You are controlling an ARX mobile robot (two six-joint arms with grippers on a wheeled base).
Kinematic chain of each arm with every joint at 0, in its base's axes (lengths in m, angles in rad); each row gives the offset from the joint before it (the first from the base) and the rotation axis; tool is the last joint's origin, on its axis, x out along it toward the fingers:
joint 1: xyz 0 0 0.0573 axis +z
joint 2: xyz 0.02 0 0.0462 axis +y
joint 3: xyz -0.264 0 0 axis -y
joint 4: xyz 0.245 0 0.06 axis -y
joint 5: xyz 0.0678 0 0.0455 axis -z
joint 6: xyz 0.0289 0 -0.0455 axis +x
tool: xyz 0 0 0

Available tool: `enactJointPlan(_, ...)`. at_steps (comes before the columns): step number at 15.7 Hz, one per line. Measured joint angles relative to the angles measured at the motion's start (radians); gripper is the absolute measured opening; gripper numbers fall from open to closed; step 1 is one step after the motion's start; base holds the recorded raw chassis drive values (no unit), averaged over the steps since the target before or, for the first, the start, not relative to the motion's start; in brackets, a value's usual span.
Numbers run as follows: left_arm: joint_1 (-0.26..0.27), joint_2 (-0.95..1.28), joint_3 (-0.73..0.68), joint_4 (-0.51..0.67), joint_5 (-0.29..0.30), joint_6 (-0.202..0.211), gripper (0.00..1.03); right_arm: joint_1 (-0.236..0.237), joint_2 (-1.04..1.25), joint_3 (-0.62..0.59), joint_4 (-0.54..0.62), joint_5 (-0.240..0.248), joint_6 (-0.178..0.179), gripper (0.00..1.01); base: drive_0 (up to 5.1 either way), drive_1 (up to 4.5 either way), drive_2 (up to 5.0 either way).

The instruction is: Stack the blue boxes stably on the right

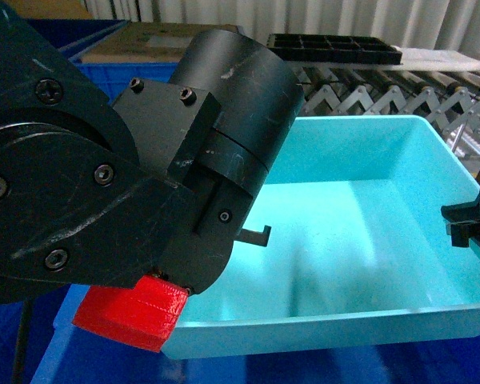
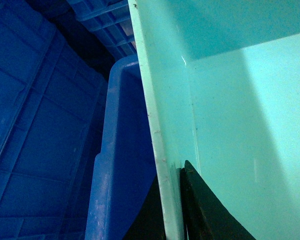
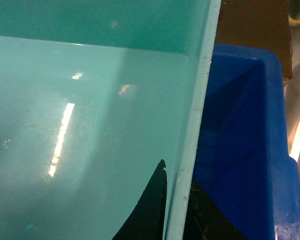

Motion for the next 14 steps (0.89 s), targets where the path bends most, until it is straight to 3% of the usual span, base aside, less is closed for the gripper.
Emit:
enactJointPlan(12, -0.001, 0.0, 0.0, 0.0, -0.005, -0.001, 0.03, 0.0, 0.0, 0.0, 0.0, 0.0, 0.0, 0.07, 0.0, 0.0, 0.0)
enactJointPlan(14, -0.001, 0.0, 0.0, -0.002, -0.013, 0.002, 0.06, 0.0, 0.0, 0.0, 0.0, 0.006, -0.018, 0.14, 0.0, 0.0, 0.0)
